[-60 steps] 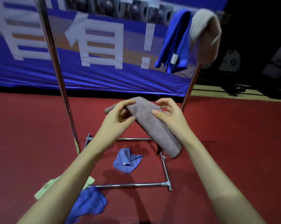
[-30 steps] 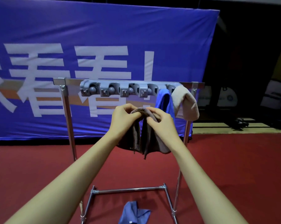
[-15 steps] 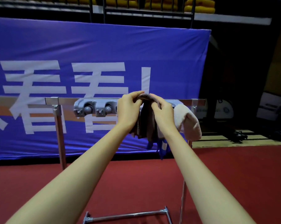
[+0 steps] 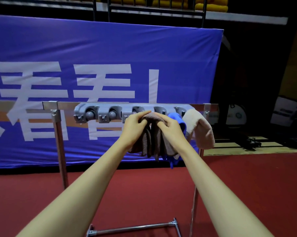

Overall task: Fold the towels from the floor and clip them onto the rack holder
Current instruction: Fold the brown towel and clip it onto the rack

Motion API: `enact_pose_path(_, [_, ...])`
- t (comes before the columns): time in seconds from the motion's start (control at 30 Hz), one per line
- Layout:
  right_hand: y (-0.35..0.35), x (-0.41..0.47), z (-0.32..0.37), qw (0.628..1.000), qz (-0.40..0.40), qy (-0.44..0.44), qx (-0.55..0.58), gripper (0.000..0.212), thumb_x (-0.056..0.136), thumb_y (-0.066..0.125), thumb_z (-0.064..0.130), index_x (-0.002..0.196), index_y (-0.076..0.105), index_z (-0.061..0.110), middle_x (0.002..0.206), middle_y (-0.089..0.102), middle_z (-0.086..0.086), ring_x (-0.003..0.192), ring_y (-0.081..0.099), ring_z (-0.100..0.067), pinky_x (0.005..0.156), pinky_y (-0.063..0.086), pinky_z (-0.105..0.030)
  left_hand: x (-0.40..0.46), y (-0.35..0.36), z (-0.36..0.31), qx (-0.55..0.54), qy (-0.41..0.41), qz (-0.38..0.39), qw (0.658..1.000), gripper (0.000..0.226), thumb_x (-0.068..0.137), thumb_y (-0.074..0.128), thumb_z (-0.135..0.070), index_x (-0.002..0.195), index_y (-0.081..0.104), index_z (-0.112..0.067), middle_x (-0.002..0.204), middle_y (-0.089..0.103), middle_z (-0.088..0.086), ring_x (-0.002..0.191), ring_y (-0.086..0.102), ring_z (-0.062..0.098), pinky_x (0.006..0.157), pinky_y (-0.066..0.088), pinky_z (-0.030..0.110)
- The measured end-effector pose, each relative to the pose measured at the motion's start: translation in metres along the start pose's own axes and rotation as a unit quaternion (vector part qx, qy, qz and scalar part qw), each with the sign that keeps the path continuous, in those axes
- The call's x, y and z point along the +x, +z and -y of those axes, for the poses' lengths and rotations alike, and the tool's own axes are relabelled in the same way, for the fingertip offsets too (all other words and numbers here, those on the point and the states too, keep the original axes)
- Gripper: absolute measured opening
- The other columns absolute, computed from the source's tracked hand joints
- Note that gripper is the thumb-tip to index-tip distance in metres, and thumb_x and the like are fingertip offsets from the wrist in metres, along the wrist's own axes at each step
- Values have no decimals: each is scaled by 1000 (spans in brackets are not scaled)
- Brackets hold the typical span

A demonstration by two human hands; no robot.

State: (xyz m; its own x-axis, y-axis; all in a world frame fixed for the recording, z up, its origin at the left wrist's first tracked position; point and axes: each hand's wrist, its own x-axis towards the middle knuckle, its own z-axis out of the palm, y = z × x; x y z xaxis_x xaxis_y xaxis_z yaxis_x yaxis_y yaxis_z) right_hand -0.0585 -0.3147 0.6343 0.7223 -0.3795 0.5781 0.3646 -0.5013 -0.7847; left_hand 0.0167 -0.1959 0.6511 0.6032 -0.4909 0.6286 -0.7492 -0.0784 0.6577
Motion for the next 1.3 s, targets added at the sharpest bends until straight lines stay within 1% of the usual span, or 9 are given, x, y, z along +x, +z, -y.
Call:
enact_pose_path(0.17, [1,-12,-2,996,38,17,80,44,89,57,2,128,53,22,112,65,11,103,60,6,86,47,-12,-9,-2,9,-104,-31,57,992,44,90,50,-4,132,52,-16,122,64,1,115,57,10,100,43,25])
enact_pose_path(0.33, [2,-19,-8,994,68,33,80,56,85,65,14,135,45,28,121,59,19,116,52,6,101,41,-19,-25,0,16,-183,-48,109,976,64,87,57,0,143,34,-21,130,56,-4,112,55,0,89,46,10])
enact_pose_path(0.53, [12,-23,-11,995,64,18,77,63,85,64,8,134,38,38,135,52,12,124,47,4,107,36,-20,-30,7,21,-172,-42,144,974,85,72,63,-3,145,28,-28,142,47,-3,125,50,7,102,45,28])
enact_pose_path(0.7, [13,-30,-16,994,70,26,76,57,88,60,11,139,38,27,129,53,16,119,49,7,99,41,-14,-38,6,23,-189,-42,136,972,80,79,62,6,146,28,-23,139,51,-2,124,51,7,101,45,25])
enact_pose_path(0.8, [23,-43,-26,995,64,44,59,45,91,57,13,133,44,22,118,60,10,103,59,8,87,46,-13,-54,21,31,-192,-42,127,972,77,74,59,6,140,36,-26,121,61,3,99,62,11,82,55,28])
enact_pose_path(0.93, [36,-51,-30,996,43,56,48,47,91,57,17,135,41,21,122,57,7,110,56,1,98,46,-25,-58,36,34,-202,-49,106,972,83,61,48,4,131,36,-39,90,62,14,70,58,21,63,54,44])
enact_pose_path(1.07, [40,-67,-48,995,63,72,34,57,93,54,20,144,30,15,136,47,9,122,46,5,110,32,-22,-77,39,48,-178,-32,141,973,92,67,58,-4,148,19,-26,140,48,-1,119,52,8,103,44,31])
enact_pose_path(1.2, [37,-85,-60,992,73,97,37,47,94,51,15,139,37,18,128,52,14,113,51,11,102,36,-12,-93,39,72,-193,-62,155,967,91,74,66,2,148,18,-22,140,45,-10,124,47,4,105,39,23])
enact_pose_path(1.3, [34,-97,-75,992,57,109,27,44,93,54,14,135,43,12,135,51,4,118,49,3,108,36,-21,-103,31,89,-190,-64,103,974,81,78,67,4,145,28,-20,140,47,-6,115,47,-14,97,37,9])
